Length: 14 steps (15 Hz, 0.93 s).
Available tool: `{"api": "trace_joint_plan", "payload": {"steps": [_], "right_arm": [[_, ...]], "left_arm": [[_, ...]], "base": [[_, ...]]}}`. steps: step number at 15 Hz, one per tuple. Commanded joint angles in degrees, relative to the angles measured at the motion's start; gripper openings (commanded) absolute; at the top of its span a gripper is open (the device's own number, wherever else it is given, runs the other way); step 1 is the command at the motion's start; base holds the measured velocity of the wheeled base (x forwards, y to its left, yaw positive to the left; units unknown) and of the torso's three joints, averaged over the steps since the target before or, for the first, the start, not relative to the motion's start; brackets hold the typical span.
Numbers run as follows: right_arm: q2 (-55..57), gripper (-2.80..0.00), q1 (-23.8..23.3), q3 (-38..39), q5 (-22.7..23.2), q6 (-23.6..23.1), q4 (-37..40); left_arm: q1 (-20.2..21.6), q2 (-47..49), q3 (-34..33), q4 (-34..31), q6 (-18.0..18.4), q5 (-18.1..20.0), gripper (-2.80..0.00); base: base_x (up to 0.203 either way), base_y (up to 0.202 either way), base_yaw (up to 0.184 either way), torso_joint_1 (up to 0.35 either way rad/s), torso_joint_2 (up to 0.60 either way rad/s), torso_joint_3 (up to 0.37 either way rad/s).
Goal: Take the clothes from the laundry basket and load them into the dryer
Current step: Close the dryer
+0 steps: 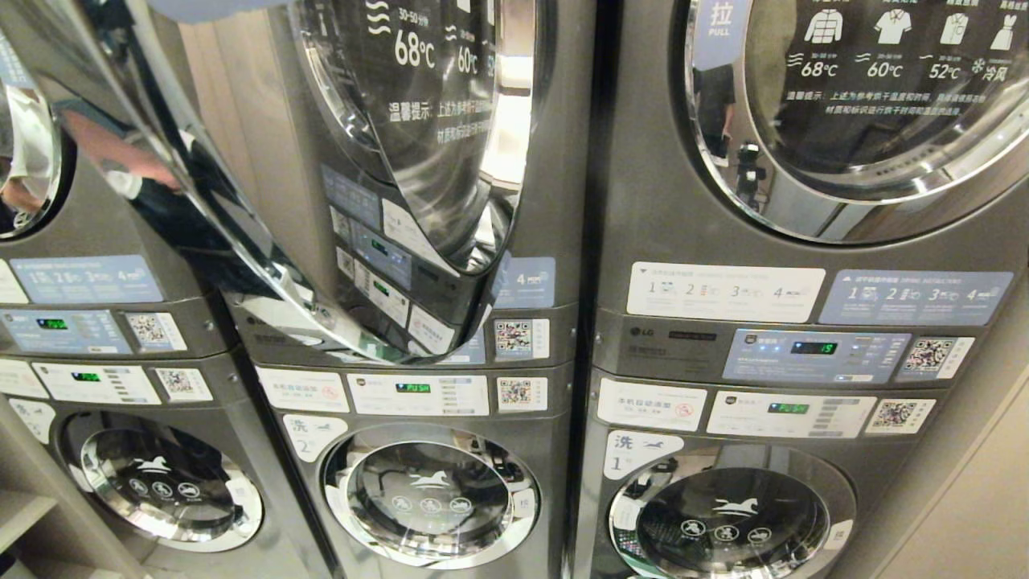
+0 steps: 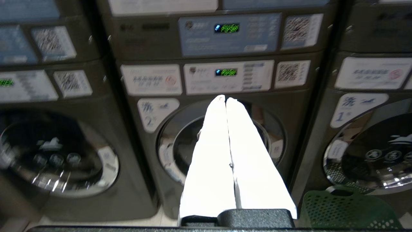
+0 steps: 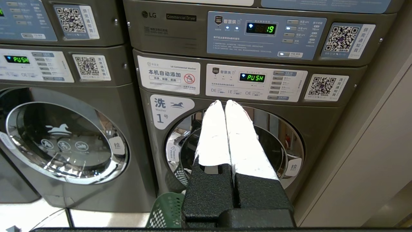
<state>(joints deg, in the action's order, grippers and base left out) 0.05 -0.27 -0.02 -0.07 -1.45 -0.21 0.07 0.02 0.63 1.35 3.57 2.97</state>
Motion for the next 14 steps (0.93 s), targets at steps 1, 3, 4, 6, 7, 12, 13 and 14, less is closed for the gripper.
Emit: {"api": "trace_joint_plan", "payload": {"steps": [1, 3, 4, 6, 7, 12, 13, 14], "right_arm": [[0.0, -2.8, 0.0, 0.0, 0.1, 0.4, 0.0], [0.0, -2.8, 0.0, -0.1, 0.0, -0.1, 0.2], [0.0, -2.8, 0.0, 0.0, 0.0, 0.0, 0.0], [0.0, -2.8, 0.0, 0.0, -0.1, 0.1, 0.0], [0.0, -2.8, 0.0, 0.0, 0.0, 0.5, 0.0], [0.0, -2.8, 0.0, 0.0, 0.0, 0.6, 0.0], [0.0, -2.8, 0.0, 0.0, 0.0, 0.6, 0.0], [0.0, -2.8, 0.0, 0.0, 0.0, 0.6, 0.0]], "left_arm": [[0.0, 0.3, 3.2, 1.1, 0.1, 3.1, -2.8], [-0.1, 4.9, 15.4, 1.9, -0.3, 10.9, -2.8], [-0.1, 10.0, 22.3, 2.2, -1.1, 14.5, -2.8], [-0.1, 23.5, 39.4, 2.5, -3.9, 20.6, -2.8], [-0.2, 30.2, 48.3, 2.6, -5.8, 23.9, -2.8], [-7.1, 46.5, 70.1, 1.9, -13.0, 41.9, -2.8], [-7.9, 48.0, 71.4, 1.9, -13.2, 42.3, -2.8], [-8.6, 49.4, 72.3, 2.1, -13.2, 42.4, -2.8]], "base": [[0.0, 0.0, 0.0, 0.0, 0.0, 0.0], [0.0, 0.0, 0.0, 0.0, 0.0, 0.0], [0.0, 0.0, 0.0, 0.0, 0.0, 0.0], [0.0, 0.0, 0.0, 0.0, 0.0, 0.0], [0.0, 0.0, 0.0, 0.0, 0.0, 0.0], [0.0, 0.0, 0.0, 0.0, 0.0, 0.0], [0.0, 0.0, 0.0, 0.0, 0.0, 0.0], [0.0, 0.0, 0.0, 0.0, 0.0, 0.0]]}}
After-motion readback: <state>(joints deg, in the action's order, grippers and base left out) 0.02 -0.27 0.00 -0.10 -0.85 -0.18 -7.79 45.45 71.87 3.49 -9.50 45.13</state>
